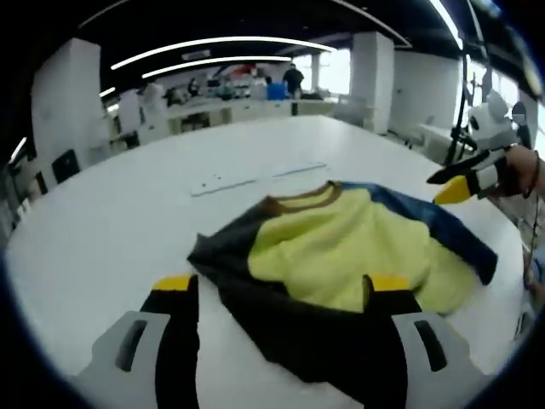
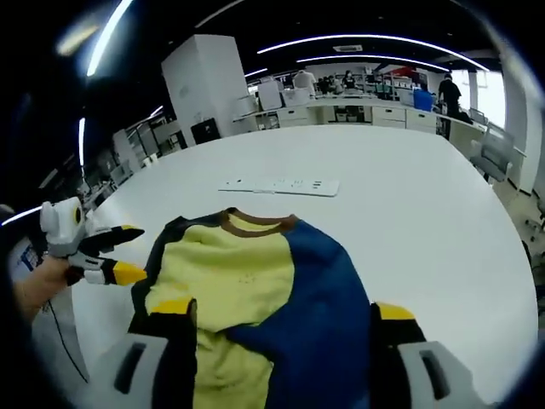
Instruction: Fold the garment on the visible template until the final outline fits inside the template.
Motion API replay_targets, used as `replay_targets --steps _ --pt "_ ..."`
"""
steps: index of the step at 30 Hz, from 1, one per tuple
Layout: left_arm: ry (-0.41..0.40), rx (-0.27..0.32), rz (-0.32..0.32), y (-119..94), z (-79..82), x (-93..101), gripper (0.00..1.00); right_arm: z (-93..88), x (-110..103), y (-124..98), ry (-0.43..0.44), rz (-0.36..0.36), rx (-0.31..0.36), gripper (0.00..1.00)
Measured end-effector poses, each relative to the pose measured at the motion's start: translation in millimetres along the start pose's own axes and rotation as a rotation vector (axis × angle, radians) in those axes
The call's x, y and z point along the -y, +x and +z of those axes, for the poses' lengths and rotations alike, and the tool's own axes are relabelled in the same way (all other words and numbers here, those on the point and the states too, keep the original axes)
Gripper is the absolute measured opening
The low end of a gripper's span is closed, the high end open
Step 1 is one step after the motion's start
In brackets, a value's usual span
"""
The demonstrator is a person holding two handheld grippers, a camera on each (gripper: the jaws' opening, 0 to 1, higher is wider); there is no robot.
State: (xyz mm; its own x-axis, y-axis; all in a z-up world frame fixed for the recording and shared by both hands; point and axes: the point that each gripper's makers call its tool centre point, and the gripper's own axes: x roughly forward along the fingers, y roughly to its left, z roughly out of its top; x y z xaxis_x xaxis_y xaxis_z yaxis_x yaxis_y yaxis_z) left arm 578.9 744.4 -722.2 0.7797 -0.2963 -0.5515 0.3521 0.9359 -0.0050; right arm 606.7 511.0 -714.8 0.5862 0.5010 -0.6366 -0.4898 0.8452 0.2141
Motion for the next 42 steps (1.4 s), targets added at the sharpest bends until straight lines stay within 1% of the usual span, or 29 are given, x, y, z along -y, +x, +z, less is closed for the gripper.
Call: replay_targets --steps 1,3,4,6,8,9,11,13,16,18,20,21,23,24,25,26,27,29,30,31,32,33,34,35,37,39,40,42 --pt "0.008 -0.001 -0.008 -1.4 -1.3 5.8 0.75 -4.9 -4.4 -4.5 0.003 0.0 -0.005 0.83" --pt "0.017 -0.006 -0.016 -2.5 -4.1 9.4 0.75 -13.8 -7.3 -9.7 -0.004 -0.005 -0.016 0.83" --pt "0.024 -0.008 -0.021 -3.8 -5.5 15.3 0.75 -17.8 -7.7 -11.9 -0.001 -0.008 -0.023 0.83" --pt "0.023 -0.012 -0.028 -3.0 -8.6 20.1 0.74 -25.4 -8.9 -16.7 0.012 -0.009 -0.027 0.82" --pt "0.024 -0.026 -0.042 -1.3 -12.9 25.3 0.74 -33.4 -14.0 -22.6 0.047 0.001 -0.028 0.82" --pt "0.026 -0.031 -0.042 -1.2 -14.5 27.7 0.74 -38.9 -15.2 -25.5 0.041 0.0 -0.035 0.82" --pt "0.035 -0.038 -0.039 -2.5 -15.2 33.0 0.74 -48.6 -14.9 -31.1 0.011 -0.018 -0.055 0.8" --pt "0.036 -0.043 -0.032 -2.8 -17.6 35.2 0.74 -52.1 -13.4 -35.4 -0.008 -0.041 -0.051 0.78" --pt "-0.002 -0.059 -0.025 -0.9 -24.5 38.5 0.72 -61.1 -14.7 -44.5 -0.003 -0.064 -0.047 0.77" --pt "-0.01 -0.053 -0.015 -0.9 -25.8 40.9 0.71 -68.0 -17.8 -50.5 -0.001 -0.079 -0.044 0.75" --pt "-0.004 -0.073 -0.003 -0.1 -32.2 41.9 0.7 -74.7 -12.1 -51.5 0.009 -0.098 -0.05 0.74" --pt "0.006 -0.085 0.008 0.2 -35.6 41.1 0.69 -78.0 -14.9 -54.5 0.01 -0.105 -0.053 0.73" --pt "0.011 -0.102 0.038 -2.2 -41.6 36.2 0.63 -83.5 -10.6 -58.9 0.013 -0.146 -0.051 0.69" --pt "-0.008 -0.111 0.061 -2.3 -45.1 33.8 0.6 -84.4 -9.6 -60.4 0.006 -0.156 -0.043 0.65" --pt "-0.026 -0.112 0.056 -2.1 -46.6 34.9 0.55 -86.0 -7.7 -61.5 0.0 -0.17 -0.039 0.62" --pt "-0.048 -0.104 0.042 -1.2 -47.1 38.1 0.51 -87.2 -6.9 -62.1 0.002 -0.178 -0.04 0.6" --pt "-0.059 -0.092 0.044 -0.9 -47.0 38.9 0.48 -90.8 -2.5 -63.7 0.003 -0.199 -0.046 0.57" --pt "-0.054 -0.093 0.049 -2.7 -47.3 40.6 0.39 -96.8 -0.8 -66.4 -0.026 -0.227 -0.058 0.54" --pt "-0.057 -0.105 0.053 -2.9 -48.8 40.0 0.34 -99.4 -1.6 -67.1 -0.031 -0.232 -0.065 0.51" --pt "-0.085 -0.114 0.045 -4.2 -50.3 42.4 0.28 -102.2 -1.8 -67.2 -0.033 -0.234 -0.071 0.5" --pt "-0.113 -0.125 0.032 -5.2 -51.9 46.5 0.24 -104.0 -1.3 -67.3 -0.031 -0.237 -0.073 0.48" --pt "-0.117 -0.149 0.043 -7.3 -55.6 46.3 0.22 -106.1 0.3 -67.5 -0.022 -0.242 -0.077 0.44" --pt "-0.109 -0.157 0.049 -8.5 -55.9 46.5 0.19 -110.2 0.5 -67.6 -0.008 -0.24 -0.088 0.41" --pt "-0.104 -0.161 0.047 -9.1 -56.7 47.3 0.15 -112.6 1.4 -67.0 0.002 -0.244 -0.091 0.38" --pt "-0.134 -0.155 0.053 -10.9 -57.0 45.9 0.08 -117.2 2.3 -67.1 0.008 -0.256 -0.096 0.36" --pt "-0.147 -0.161 0.068 -13.7 -58.0 41.1 0.05 -121.9 3.1 -67.5 0.01 -0.269 -0.103 0.29" --pt "-0.148 -0.172 0.083 -14.5 -60.4 37.9 0.02 -124.8 3.8 -67.7 -0.003 -0.272 -0.11 0.25" --pt "-0.148 -0.195 0.11 -19.1 -63.2 32.4 0.02 -127.6 8.3 -69.0 -0.005 -0.285 -0.114 0.16"
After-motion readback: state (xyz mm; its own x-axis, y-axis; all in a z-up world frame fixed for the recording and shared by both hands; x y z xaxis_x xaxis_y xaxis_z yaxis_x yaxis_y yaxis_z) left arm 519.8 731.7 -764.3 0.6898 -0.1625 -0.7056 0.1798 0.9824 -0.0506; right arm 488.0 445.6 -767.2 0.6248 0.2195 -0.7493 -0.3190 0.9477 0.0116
